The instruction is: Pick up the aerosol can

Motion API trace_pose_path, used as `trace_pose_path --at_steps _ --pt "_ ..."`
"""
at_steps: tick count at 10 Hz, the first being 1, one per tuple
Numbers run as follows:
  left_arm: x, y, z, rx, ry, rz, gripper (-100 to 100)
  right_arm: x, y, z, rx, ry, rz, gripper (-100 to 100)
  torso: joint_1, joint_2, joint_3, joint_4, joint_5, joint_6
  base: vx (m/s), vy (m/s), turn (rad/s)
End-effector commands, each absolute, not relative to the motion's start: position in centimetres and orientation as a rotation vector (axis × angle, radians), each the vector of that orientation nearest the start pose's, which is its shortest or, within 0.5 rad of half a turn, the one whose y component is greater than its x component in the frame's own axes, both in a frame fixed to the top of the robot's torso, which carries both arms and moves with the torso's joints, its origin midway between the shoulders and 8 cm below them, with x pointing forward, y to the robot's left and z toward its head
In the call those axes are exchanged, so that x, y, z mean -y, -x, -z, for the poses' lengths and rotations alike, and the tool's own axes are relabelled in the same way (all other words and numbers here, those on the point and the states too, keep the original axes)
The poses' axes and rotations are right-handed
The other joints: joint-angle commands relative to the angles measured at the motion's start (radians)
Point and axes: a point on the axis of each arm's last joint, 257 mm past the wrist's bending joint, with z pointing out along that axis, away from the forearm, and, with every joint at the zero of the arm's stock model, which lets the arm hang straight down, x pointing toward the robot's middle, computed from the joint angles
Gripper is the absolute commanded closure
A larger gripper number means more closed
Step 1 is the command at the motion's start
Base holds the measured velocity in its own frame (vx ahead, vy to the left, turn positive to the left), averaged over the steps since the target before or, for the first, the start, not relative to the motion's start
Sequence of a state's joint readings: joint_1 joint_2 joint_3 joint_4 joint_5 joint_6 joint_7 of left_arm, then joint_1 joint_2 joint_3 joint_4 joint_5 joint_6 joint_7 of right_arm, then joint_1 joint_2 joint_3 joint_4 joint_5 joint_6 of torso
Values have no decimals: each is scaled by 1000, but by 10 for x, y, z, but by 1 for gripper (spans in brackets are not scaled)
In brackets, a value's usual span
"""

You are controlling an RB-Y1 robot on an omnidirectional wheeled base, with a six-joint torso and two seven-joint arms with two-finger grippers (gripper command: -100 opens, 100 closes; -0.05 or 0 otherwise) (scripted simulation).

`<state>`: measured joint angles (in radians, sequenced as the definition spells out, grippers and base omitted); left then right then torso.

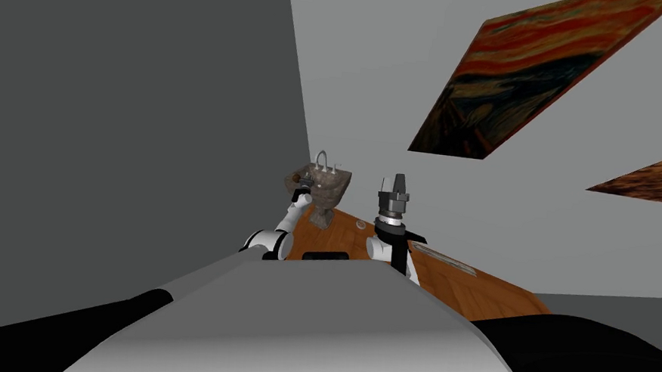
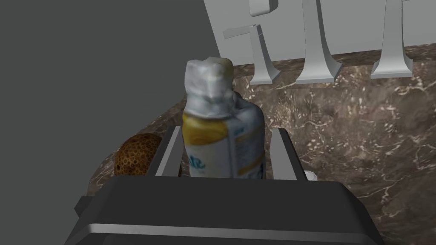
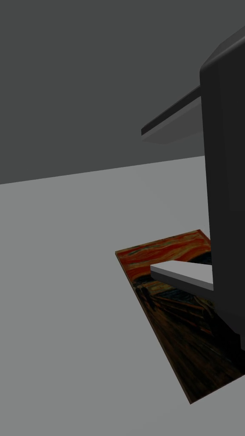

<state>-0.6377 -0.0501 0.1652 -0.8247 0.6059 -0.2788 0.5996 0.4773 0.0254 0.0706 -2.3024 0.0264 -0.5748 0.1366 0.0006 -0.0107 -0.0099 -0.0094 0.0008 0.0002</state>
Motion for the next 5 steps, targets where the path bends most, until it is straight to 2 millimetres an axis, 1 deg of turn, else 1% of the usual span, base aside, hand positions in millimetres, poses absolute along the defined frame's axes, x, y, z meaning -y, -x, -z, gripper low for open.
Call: trace_pose_path --at_steps 1,2,3,4,5 --pt "-177 -671 190 -239 1968 2092 100 251 -330 -55 -552 -527 -1259 0 0 0 0 0 0 0 84 -27 -92" --pt "-186 -664 194 -221 1963 2088 100 251 -330 -55 -552 -527 -1259 0 -1 -4 -2 -1 0 1 113 -17 -59" --pt "-192 -659 198 -208 1960 2084 100 251 -330 -55 -552 -527 -1259 0 0 -6 -4 -1 0 1 57 -4 -8" --pt "-200 -652 203 -194 1959 2076 100 251 -330 -55 -552 -527 -1259 0 2 -5 -4 -3 1 -1 16 -6 -9" --pt "-203 -648 212 -191 1973 2059 100 251 -330 -55 -552 -527 -1259 0 4 -3 -4 -5 2 -4 0 0 0"
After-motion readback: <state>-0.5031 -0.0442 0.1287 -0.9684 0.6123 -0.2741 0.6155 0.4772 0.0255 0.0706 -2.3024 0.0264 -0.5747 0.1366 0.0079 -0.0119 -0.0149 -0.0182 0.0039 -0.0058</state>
